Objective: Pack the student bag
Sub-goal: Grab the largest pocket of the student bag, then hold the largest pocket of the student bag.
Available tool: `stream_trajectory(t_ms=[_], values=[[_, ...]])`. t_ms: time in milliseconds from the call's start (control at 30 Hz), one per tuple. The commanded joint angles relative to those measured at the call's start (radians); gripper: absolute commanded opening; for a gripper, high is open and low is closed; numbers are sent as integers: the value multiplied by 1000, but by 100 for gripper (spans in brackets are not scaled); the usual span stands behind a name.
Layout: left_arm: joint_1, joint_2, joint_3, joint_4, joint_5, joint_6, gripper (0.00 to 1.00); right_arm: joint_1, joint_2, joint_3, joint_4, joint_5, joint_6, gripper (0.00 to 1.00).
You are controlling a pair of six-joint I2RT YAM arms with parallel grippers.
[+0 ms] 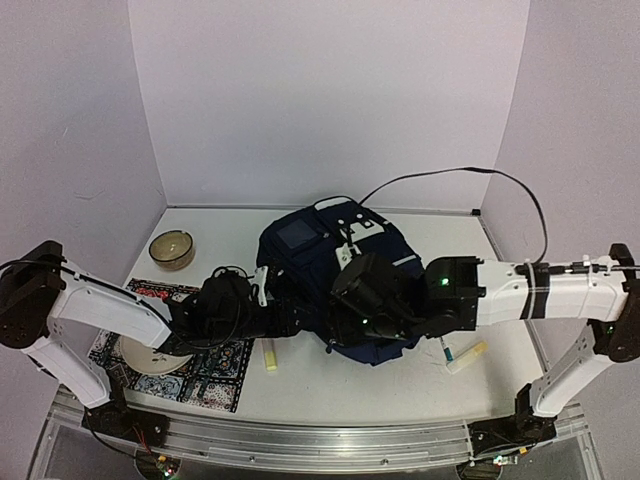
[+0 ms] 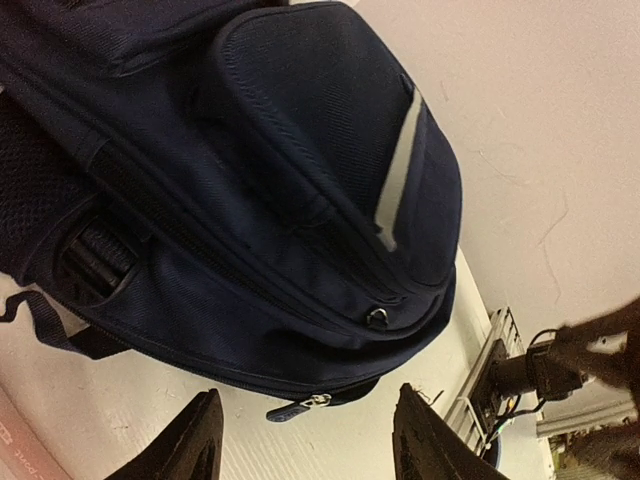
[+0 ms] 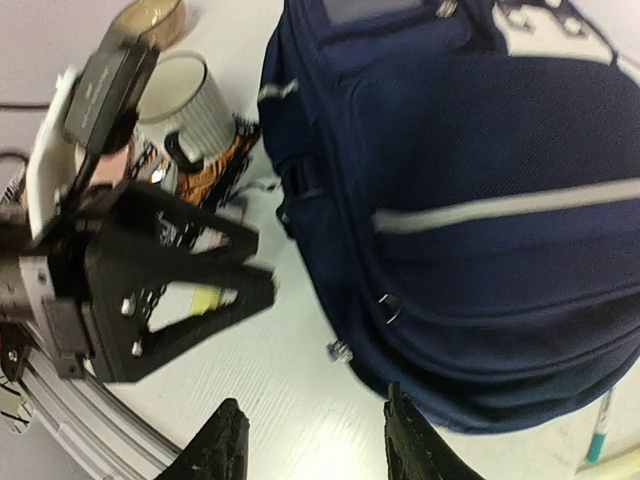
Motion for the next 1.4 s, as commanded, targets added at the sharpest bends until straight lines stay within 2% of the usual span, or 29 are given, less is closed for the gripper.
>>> stream_trajectory(t_ms=[0,300,733,1067,1367], values=[[19,6,42,-75,12,-109,60,49,104,56,-111,45,165,46],[19,-36,69,-226,-88,-144,61,83,279,103,-186,38,360,44],[19,-24,107,-287,-96,-144,62,82,448,186,-210,200,566,45],[19,6,133,-295,-63,-150,62,22,514,214,-225,234,618,42],[19,15,138,-297,-54,-162,62,-11,528,209,-228,255,646,32]])
